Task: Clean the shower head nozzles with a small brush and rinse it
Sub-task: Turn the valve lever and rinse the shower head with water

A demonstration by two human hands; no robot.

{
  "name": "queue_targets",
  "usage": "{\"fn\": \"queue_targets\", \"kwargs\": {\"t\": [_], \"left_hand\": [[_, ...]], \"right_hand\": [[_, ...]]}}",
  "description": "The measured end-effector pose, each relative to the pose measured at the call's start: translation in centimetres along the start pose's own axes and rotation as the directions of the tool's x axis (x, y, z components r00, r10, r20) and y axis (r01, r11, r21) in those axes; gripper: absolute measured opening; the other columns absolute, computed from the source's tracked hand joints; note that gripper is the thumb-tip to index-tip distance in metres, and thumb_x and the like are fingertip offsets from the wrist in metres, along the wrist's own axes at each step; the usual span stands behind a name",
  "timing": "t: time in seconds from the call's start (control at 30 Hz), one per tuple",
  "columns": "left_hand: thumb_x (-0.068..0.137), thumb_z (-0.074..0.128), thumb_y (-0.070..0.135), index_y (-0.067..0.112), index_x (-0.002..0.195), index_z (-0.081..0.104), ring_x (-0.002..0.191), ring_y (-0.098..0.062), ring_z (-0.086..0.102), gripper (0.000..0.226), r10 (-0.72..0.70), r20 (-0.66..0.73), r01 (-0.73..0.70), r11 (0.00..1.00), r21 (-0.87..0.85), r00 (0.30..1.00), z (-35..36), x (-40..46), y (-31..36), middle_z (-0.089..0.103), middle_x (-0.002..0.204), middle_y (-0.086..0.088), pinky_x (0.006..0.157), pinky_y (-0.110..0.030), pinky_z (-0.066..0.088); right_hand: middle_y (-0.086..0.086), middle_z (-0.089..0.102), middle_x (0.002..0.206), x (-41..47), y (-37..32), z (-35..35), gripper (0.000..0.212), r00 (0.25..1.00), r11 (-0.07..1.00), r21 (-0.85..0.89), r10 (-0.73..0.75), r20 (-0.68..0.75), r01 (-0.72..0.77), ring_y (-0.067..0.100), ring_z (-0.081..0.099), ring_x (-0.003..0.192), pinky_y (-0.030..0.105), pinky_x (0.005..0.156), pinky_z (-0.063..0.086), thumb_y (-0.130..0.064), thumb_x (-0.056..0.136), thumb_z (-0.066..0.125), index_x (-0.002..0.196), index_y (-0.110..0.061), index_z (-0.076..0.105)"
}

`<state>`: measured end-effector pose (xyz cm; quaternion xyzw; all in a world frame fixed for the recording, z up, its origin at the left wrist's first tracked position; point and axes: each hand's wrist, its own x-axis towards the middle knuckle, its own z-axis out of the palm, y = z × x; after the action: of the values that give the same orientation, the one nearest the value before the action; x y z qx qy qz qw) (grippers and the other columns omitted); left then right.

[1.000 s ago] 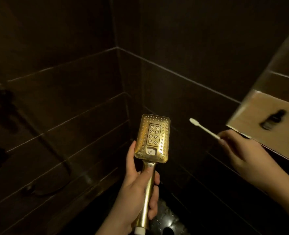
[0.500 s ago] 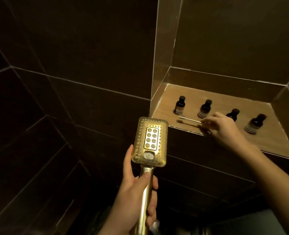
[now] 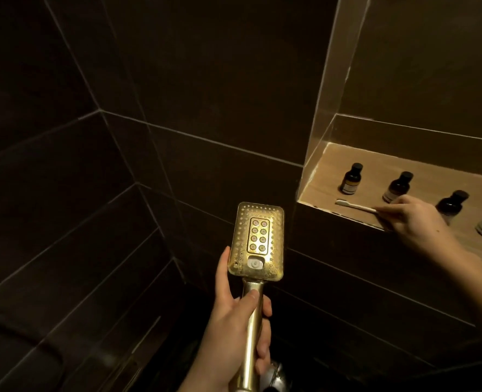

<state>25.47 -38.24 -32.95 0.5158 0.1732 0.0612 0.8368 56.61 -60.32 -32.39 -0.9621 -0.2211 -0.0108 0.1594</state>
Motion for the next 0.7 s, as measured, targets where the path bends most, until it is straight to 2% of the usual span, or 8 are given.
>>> {"fn": "queue_targets", "kwargs": {"t": [0.07, 0.17, 0.23, 0.3, 0.37, 0.47, 0.57, 0.7], "left_hand": [[0.102, 0.05, 0.015, 0.086, 0.123, 0.03, 0.042, -0.022, 0.046, 0.076, 0.027, -0.041, -0.027, 1.0, -0.003, 0.999, -1.1, -1.0, 0.4, 0.062, 0.087, -0.018, 0.036, -0.026, 0.043], [0.103, 0.05, 0.015, 0.086, 0.121, 0.033, 0.043, -0.021, 0.045, 0.075, 0.082, -0.147, -0.085, 0.996, -0.013, 0.986, -3.3, -2.9, 1.4, 0.061, 0.085, -0.017, 0.037, -0.024, 0.04], [0.104, 0.049, 0.015, 0.086, 0.12, 0.034, 0.043, -0.02, 0.045, 0.074, 0.12, -0.22, -0.13, 0.991, -0.033, 0.968, -5.1, -4.5, 2.0, 0.061, 0.083, -0.015, 0.037, -0.023, 0.039], [0.103, 0.049, 0.015, 0.085, 0.12, 0.035, 0.043, -0.02, 0.045, 0.073, 0.155, -0.298, -0.181, 0.982, -0.062, 0.942, -7.1, -6.7, 2.8, 0.062, 0.082, -0.014, 0.036, -0.023, 0.039], [0.102, 0.05, 0.016, 0.085, 0.119, 0.036, 0.043, -0.021, 0.044, 0.072, 0.185, -0.388, -0.236, 0.968, -0.087, 0.903, -9.0, -9.3, 3.5, 0.062, 0.081, -0.015, 0.036, -0.024, 0.039], [0.098, 0.053, 0.017, 0.083, 0.12, 0.038, 0.04, -0.022, 0.044, 0.072, 0.236, -0.513, -0.335, 0.936, -0.11, 0.825, -12.2, -13.6, 4.7, 0.06, 0.081, -0.019, 0.037, -0.024, 0.039], [0.099, 0.051, 0.008, 0.076, 0.13, 0.036, 0.038, -0.021, 0.046, 0.076, 0.334, -0.62, -0.455, 0.89, -0.041, 0.71, -15.8, -17.6, 6.6, 0.059, 0.079, -0.023, 0.037, -0.023, 0.04], [0.1, 0.049, 0.005, 0.073, 0.131, 0.035, 0.034, -0.022, 0.047, 0.077, 0.504, -0.666, -0.575, 0.807, 0.137, 0.55, -19.5, -22.1, 12.5, 0.061, 0.074, -0.025, 0.035, -0.024, 0.041]], "right_hand": [[0.005, 0.057, 0.113, -0.2, -1.0, -0.2, 0.035, 1.0, 0.997, -0.079, 0.014, 0.008, -0.013, 0.024, 0.055, 0.103, 0.042, 0.085, 0.052, -0.023, 0.09, 0.064, 0.124, -0.016, 0.065], [0.015, 0.06, 0.115, -1.0, -4.8, -0.3, 0.044, 0.979, 0.977, -0.185, -0.131, -0.156, 0.101, 0.032, 0.056, 0.103, 0.048, 0.082, 0.051, -0.024, 0.086, 0.068, 0.128, -0.01, 0.062], [0.017, 0.062, 0.11, -2.2, -9.8, 0.6, 0.044, 0.929, 0.953, -0.14, -0.295, -0.221, 0.269, 0.034, 0.056, 0.099, 0.045, 0.08, 0.05, -0.018, 0.084, 0.071, 0.125, -0.007, 0.064], [0.012, 0.062, 0.109, -4.0, -16.4, 2.7, 0.043, 0.885, 0.898, -0.027, -0.437, -0.161, 0.438, 0.031, 0.058, 0.1, 0.041, 0.082, 0.051, -0.017, 0.083, 0.072, 0.125, -0.011, 0.065], [0.002, 0.06, 0.111, -6.4, -23.4, 5.7, 0.04, 0.82, 0.815, 0.093, -0.569, -0.056, 0.572, 0.023, 0.058, 0.104, 0.039, 0.085, 0.053, -0.023, 0.085, 0.07, 0.125, -0.019, 0.064], [-0.012, 0.053, 0.117, -10.5, -33.5, 9.4, 0.039, 0.686, 0.677, 0.232, -0.726, 0.057, 0.698, 0.009, 0.054, 0.11, 0.029, 0.09, 0.052, -0.033, 0.089, 0.063, 0.128, -0.033, 0.056], [-0.021, 0.049, 0.121, -13.7, -42.9, 10.6, 0.041, 0.563, 0.556, 0.379, -0.82, 0.106, 0.739, 0.001, 0.051, 0.113, 0.023, 0.095, 0.049, -0.034, 0.091, 0.061, 0.131, -0.038, 0.052], [-0.017, 0.053, 0.115, -14.5, -56.2, 7.5, 0.039, 0.424, 0.368, 0.487, -0.906, -0.006, 0.792, 0.001, 0.055, 0.106, 0.02, 0.091, 0.049, -0.031, 0.091, 0.064, 0.128, -0.032, 0.055]]}}
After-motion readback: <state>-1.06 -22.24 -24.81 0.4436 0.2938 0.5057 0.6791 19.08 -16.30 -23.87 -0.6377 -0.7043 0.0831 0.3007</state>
